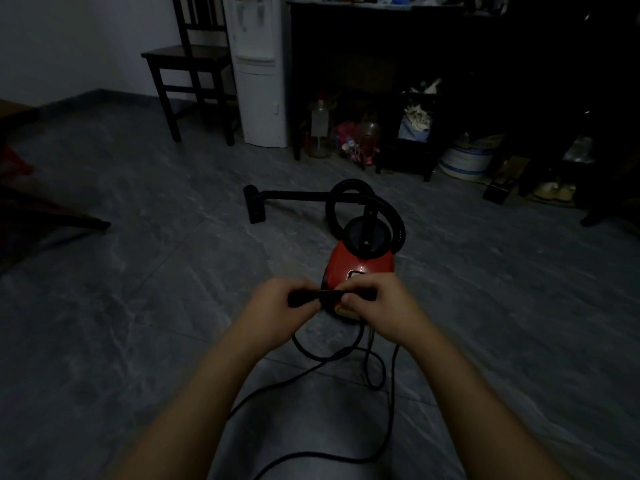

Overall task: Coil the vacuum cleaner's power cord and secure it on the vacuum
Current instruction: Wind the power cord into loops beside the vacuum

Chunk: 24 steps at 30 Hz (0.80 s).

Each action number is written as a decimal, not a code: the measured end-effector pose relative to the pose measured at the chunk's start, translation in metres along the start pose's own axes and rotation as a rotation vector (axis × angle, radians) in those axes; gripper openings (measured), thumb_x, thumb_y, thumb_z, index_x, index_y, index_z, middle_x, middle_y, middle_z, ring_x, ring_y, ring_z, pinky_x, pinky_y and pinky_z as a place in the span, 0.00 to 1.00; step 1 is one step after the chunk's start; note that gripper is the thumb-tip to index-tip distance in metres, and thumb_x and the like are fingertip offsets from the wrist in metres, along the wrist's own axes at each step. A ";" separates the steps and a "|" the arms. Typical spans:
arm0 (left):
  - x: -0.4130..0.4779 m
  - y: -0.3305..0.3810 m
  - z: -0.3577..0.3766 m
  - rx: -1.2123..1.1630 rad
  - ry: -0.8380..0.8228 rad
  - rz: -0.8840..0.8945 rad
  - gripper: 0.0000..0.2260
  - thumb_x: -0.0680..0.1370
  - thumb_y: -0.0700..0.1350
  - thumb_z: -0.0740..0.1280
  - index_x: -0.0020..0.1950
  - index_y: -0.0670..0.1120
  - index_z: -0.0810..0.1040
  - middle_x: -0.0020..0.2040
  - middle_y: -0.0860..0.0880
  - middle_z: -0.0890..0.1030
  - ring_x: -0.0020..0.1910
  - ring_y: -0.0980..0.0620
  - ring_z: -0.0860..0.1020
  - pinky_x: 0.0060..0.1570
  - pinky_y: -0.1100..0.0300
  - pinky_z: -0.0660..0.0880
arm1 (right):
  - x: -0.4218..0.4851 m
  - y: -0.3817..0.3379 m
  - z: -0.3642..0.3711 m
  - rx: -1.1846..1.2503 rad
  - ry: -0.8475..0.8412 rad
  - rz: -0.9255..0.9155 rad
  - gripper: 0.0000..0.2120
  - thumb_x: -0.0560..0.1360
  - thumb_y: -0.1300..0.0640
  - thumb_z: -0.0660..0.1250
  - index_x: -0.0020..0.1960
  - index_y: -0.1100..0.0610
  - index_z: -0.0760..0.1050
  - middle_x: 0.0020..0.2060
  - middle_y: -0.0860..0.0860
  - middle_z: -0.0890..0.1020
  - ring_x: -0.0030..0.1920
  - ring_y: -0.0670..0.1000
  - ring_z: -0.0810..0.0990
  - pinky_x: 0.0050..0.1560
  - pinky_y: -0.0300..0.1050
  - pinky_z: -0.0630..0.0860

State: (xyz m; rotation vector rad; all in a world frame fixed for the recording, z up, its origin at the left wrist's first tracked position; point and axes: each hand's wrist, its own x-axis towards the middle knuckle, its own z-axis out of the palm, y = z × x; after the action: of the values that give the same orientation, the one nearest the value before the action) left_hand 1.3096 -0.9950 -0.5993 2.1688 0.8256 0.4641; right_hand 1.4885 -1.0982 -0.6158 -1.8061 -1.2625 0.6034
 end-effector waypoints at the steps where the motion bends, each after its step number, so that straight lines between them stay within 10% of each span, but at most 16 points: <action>1: 0.000 0.001 -0.001 -0.044 0.000 -0.006 0.04 0.76 0.43 0.71 0.48 0.51 0.84 0.39 0.52 0.84 0.38 0.57 0.82 0.41 0.64 0.77 | 0.000 -0.002 0.000 0.036 0.013 0.003 0.08 0.74 0.61 0.71 0.50 0.51 0.85 0.43 0.46 0.86 0.46 0.44 0.84 0.49 0.39 0.79; 17: 0.008 0.001 -0.006 -0.764 0.337 -0.206 0.04 0.79 0.41 0.68 0.49 0.44 0.83 0.37 0.47 0.81 0.34 0.53 0.80 0.40 0.60 0.80 | 0.002 0.013 -0.015 0.149 0.203 0.088 0.09 0.79 0.60 0.66 0.48 0.48 0.82 0.44 0.46 0.86 0.49 0.45 0.83 0.52 0.40 0.76; 24: 0.005 -0.008 -0.003 -0.395 0.276 -0.095 0.06 0.77 0.41 0.71 0.50 0.50 0.78 0.39 0.49 0.83 0.35 0.54 0.82 0.40 0.61 0.80 | 0.004 0.013 -0.017 0.047 0.235 0.063 0.09 0.79 0.61 0.66 0.53 0.52 0.83 0.45 0.45 0.85 0.48 0.43 0.82 0.47 0.31 0.73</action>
State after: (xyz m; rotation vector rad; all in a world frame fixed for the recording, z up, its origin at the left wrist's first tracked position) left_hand 1.3084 -0.9859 -0.6037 1.7175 0.8948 0.8169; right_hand 1.5095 -1.1029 -0.6168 -1.8240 -1.0290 0.4370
